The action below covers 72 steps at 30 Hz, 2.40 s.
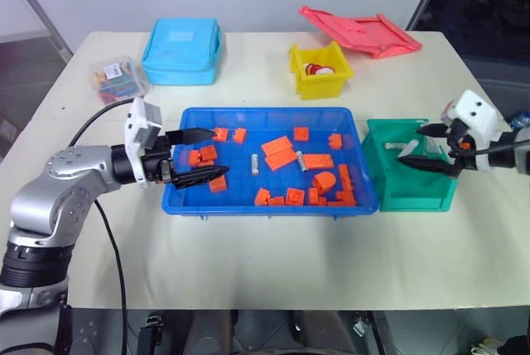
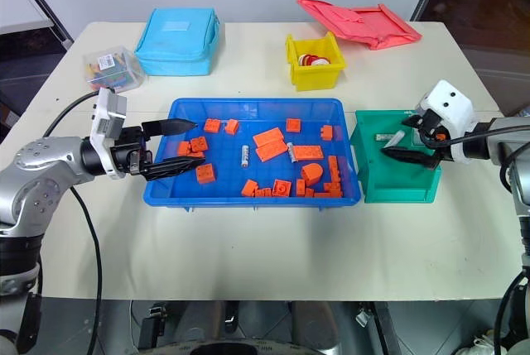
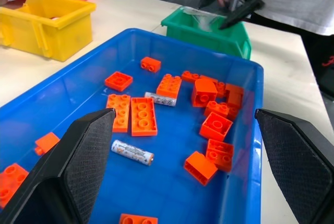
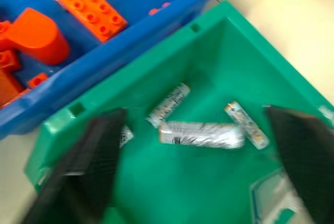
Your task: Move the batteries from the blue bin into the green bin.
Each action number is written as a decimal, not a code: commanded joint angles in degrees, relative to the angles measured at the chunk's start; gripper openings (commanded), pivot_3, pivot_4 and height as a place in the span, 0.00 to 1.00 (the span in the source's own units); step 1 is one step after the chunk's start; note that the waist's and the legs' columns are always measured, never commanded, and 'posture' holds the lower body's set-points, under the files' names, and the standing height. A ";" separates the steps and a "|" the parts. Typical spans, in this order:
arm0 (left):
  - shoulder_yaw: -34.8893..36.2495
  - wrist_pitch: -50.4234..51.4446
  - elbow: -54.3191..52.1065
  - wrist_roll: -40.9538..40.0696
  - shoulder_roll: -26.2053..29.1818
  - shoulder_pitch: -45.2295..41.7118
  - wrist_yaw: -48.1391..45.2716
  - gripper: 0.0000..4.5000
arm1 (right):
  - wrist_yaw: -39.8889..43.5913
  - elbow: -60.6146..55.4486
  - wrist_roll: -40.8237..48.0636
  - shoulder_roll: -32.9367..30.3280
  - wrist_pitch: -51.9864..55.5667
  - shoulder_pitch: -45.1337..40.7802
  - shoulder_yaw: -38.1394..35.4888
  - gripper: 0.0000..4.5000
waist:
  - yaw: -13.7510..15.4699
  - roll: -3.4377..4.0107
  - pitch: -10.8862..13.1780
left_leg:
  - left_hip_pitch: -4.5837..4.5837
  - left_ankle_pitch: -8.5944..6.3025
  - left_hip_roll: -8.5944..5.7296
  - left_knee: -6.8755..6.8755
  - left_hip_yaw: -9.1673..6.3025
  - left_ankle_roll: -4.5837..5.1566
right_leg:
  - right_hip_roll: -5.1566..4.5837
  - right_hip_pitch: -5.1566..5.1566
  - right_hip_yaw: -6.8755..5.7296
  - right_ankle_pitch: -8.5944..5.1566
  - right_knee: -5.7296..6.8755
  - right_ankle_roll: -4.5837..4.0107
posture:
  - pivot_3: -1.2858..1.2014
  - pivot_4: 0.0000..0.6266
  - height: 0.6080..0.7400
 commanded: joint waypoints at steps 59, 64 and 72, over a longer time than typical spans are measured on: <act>23.77 4.80 -23.45 -5.39 1.82 29.23 17.92 1.00 | -0.36 55.91 -15.20 48.59 -35.96 -33.96 25.53 0.81 | -0.21 -0.06 -0.02 | 0.04 0.01 -0.03 -0.02 -0.08 -0.03 | -0.09 0.03 -0.09 0.01 0.07 -0.02 | 0.52 0.24 1.00; 23.52 4.63 -23.31 -5.28 1.57 28.97 17.98 1.00 | 0.00 54.67 -15.41 48.92 -35.55 -33.99 24.82 0.50 | -0.28 -0.06 -0.02 | 0.06 0.01 -0.02 -0.05 -0.08 -0.03 | -0.07 0.02 -0.09 0.01 0.07 -0.02 | 0.52 0.24 1.00; 22.89 4.31 -22.55 -4.96 1.09 28.15 17.80 1.00 | -0.18 50.32 -13.24 48.68 -33.71 -36.06 22.11 0.50 | -0.27 -0.05 -0.01 | 0.05 0.01 -0.02 -0.05 -0.08 -0.03 | -0.07 0.01 -0.09 0.01 0.07 -0.02 | 0.52 0.24 1.00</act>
